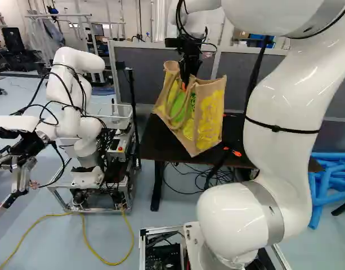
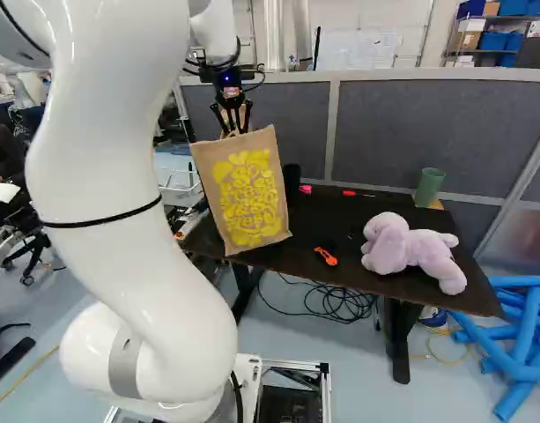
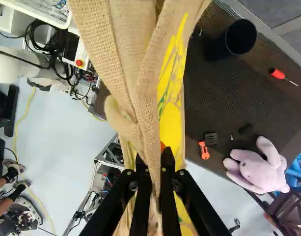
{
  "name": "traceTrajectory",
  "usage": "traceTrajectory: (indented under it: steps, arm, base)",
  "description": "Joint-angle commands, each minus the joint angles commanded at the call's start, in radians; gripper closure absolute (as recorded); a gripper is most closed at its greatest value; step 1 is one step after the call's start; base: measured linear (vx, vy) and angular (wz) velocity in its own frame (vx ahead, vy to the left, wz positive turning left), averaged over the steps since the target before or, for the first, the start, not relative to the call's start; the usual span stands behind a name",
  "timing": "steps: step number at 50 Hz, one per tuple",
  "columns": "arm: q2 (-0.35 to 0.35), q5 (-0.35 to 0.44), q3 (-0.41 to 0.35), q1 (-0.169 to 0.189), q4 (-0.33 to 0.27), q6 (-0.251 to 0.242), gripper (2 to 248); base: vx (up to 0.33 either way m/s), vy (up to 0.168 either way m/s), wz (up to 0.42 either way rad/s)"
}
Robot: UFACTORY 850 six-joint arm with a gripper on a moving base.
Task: Pick up the bag on the ground and place it on the table
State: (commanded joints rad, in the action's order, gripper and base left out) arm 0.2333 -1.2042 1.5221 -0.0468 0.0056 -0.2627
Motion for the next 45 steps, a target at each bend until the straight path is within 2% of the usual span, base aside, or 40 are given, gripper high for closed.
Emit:
traceTrajectory:
  steps: [19, 45]
  arm:
    - [0.106, -0.003, 0.097, -0.025, 0.0, 0.0, 227]
    - [0.281, -0.076, 0.246, -0.052, 0.0, 0.0, 227]
  base:
    - [0.0, 0.0, 0.0]
    - [0.0, 0.0, 0.0]
